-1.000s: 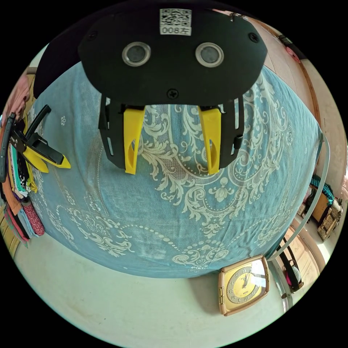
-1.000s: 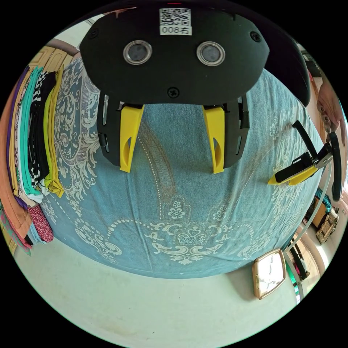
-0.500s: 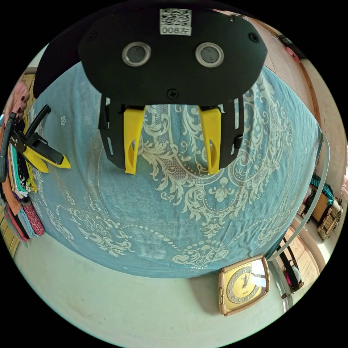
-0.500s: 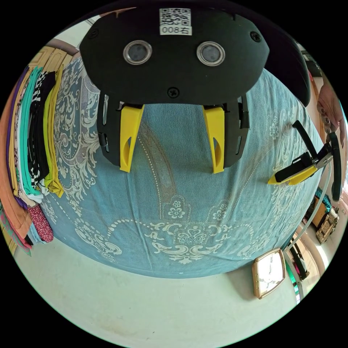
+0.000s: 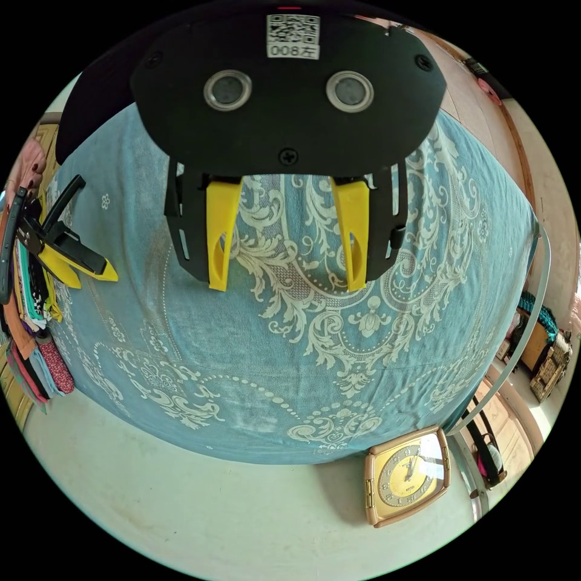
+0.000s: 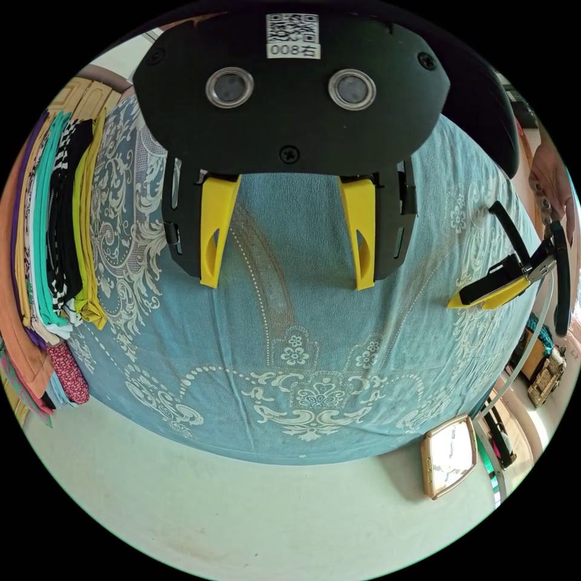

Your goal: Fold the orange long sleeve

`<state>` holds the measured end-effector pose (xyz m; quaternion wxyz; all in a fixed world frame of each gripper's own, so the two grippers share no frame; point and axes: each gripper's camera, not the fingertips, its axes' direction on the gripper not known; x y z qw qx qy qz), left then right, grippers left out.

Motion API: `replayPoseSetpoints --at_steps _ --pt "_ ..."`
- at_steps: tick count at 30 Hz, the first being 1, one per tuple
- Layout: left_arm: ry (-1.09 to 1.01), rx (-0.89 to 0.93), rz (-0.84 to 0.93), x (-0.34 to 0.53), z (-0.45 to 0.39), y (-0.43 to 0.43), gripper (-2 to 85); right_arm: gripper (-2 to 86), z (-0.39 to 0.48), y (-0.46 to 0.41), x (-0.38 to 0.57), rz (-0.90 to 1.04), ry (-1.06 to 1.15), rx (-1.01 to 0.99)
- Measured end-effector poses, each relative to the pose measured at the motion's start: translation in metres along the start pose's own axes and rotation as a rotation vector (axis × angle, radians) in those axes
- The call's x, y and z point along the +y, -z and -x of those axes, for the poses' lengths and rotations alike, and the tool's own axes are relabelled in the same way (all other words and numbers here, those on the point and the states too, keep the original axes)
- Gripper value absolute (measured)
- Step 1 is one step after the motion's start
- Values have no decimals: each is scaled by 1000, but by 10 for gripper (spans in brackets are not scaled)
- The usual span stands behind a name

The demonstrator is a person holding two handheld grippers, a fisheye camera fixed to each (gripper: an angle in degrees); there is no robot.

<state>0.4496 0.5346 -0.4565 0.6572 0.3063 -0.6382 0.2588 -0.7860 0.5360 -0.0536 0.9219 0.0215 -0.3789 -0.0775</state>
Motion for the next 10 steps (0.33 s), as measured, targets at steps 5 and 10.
replayPoseSetpoints --at_steps 5,10 --pt "-1 0 1 -2 -9 -3 252 284 -11 -2 5 1 -1 -1" --pt "-3 -3 1 -5 -21 -6 251 284 -22 -2 11 1 0 -2"
